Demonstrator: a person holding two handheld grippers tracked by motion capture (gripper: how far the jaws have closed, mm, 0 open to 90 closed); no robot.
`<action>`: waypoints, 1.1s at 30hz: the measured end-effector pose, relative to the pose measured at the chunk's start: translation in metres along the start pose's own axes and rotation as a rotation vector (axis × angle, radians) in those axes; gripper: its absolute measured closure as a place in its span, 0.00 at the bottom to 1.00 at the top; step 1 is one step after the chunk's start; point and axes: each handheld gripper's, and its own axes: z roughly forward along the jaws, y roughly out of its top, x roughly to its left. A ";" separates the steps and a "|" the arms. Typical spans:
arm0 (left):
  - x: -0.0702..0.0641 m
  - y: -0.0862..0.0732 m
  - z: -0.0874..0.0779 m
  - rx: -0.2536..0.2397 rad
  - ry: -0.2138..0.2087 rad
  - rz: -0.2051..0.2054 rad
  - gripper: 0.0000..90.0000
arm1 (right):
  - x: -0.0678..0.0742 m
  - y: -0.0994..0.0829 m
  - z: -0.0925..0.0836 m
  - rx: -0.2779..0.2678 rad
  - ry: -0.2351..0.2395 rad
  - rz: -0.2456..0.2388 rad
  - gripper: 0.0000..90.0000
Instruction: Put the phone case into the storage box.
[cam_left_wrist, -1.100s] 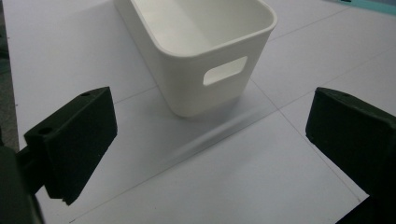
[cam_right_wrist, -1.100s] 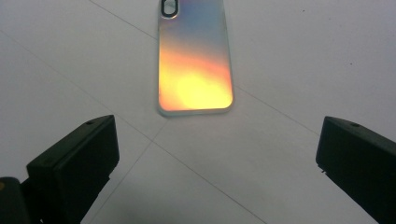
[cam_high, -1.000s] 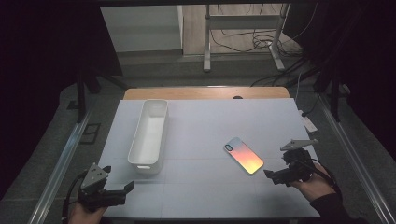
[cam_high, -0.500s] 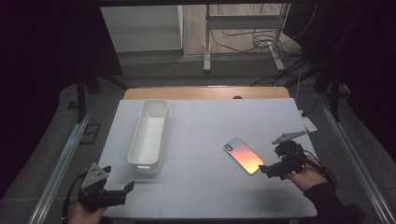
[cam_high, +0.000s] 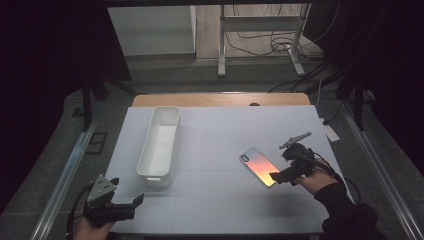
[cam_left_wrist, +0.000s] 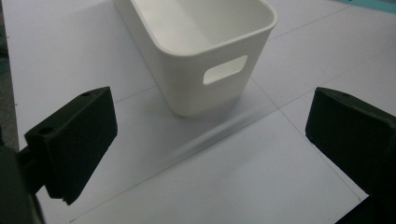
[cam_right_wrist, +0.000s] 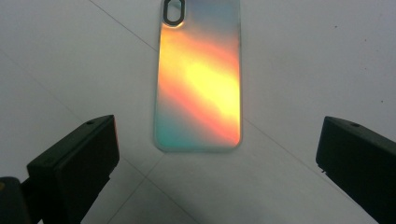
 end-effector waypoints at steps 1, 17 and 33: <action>0.000 0.000 0.000 0.000 0.001 0.000 0.03 | 0.000 0.002 0.003 0.007 0.001 -0.003 0.00; -0.001 0.000 0.000 0.006 0.003 0.008 0.03 | 0.000 0.025 0.031 0.108 0.025 -0.007 0.00; 0.000 0.000 0.001 0.005 0.003 0.005 0.03 | 0.004 0.041 0.051 0.167 0.014 -0.024 0.00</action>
